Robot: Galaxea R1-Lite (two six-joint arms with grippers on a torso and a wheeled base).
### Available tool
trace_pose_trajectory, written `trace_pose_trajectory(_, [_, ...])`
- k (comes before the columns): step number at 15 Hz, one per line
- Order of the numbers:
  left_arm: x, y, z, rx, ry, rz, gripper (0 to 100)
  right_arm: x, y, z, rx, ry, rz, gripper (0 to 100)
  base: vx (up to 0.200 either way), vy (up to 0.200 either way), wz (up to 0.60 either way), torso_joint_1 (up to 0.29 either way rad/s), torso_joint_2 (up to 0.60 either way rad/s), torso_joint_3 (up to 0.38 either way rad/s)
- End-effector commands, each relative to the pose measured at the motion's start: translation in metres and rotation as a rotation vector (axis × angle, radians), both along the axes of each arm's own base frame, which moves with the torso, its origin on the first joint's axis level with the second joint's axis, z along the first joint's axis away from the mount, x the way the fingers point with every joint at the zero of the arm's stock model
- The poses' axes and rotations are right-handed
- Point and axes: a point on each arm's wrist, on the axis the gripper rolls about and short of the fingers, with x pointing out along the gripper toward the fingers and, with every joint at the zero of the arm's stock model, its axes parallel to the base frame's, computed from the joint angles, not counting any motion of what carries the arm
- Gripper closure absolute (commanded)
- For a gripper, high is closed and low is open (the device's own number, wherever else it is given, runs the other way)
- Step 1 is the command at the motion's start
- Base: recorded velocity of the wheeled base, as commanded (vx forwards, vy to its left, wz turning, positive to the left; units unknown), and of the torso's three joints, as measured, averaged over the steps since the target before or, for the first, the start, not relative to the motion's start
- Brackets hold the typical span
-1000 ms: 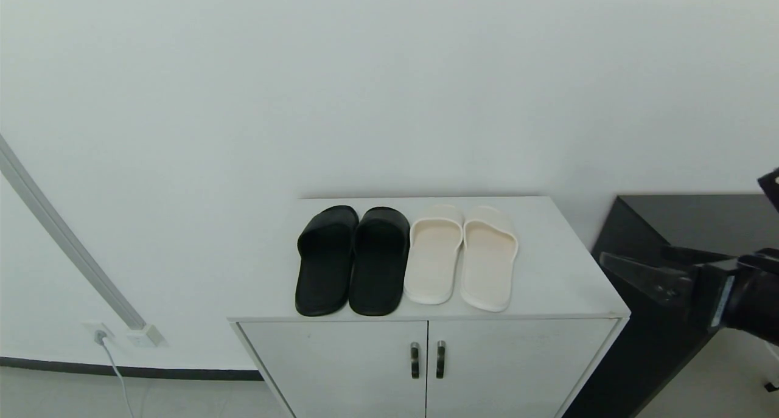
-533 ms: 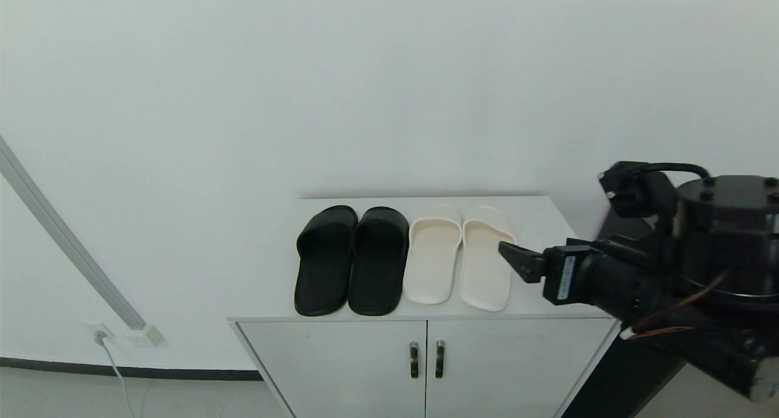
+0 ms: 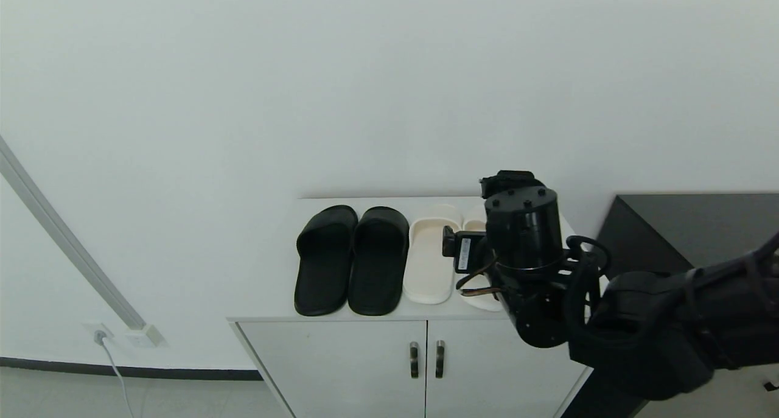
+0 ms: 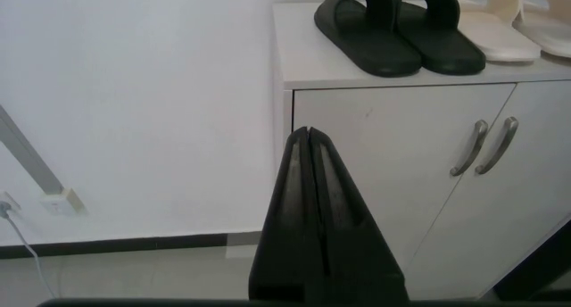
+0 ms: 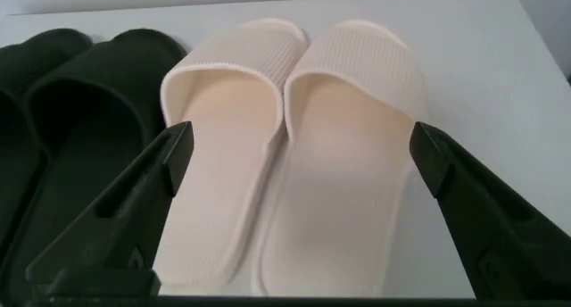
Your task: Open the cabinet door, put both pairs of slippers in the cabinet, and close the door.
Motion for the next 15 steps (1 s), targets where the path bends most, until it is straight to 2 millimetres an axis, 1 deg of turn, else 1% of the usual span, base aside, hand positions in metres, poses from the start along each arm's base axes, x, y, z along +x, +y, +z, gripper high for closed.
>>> trace_pose_trajectory(1, [0.0,0.0,0.0,0.0,0.001,0.0,100,0.022,0.019,-0.026,-0.037,0.021,-0.038,0,0.0,0.0,0.0,0.0,0.0,0.0])
trace_pose_trajectory(4, [0.0,0.0,0.0,-0.001,0.001,0.0,100,0.039,0.029,-0.037,-0.042,0.02,-0.068,0,0.0,0.0,0.0,0.0,0.0,0.0])
trace_pose_trajectory(8, [0.0,0.0,0.0,-0.001,0.001,0.0,100,0.052,0.03,-0.049,-0.056,0.033,-0.091,0,0.0,0.0,0.0,0.0,0.0,0.0])
trace_pose_trajectory(12, [0.0,0.0,0.0,-0.001,0.001,0.0,100,0.069,0.027,-0.052,-0.048,0.024,-0.123,0,0.0,0.0,0.0,0.0,0.0,0.0])
trace_pose_trajectory(15, [0.0,0.0,0.0,-0.001,0.001,0.0,100,0.078,0.029,-0.048,-0.038,0.009,-0.127,0,0.0,0.0,0.0,0.0,0.0,0.0])
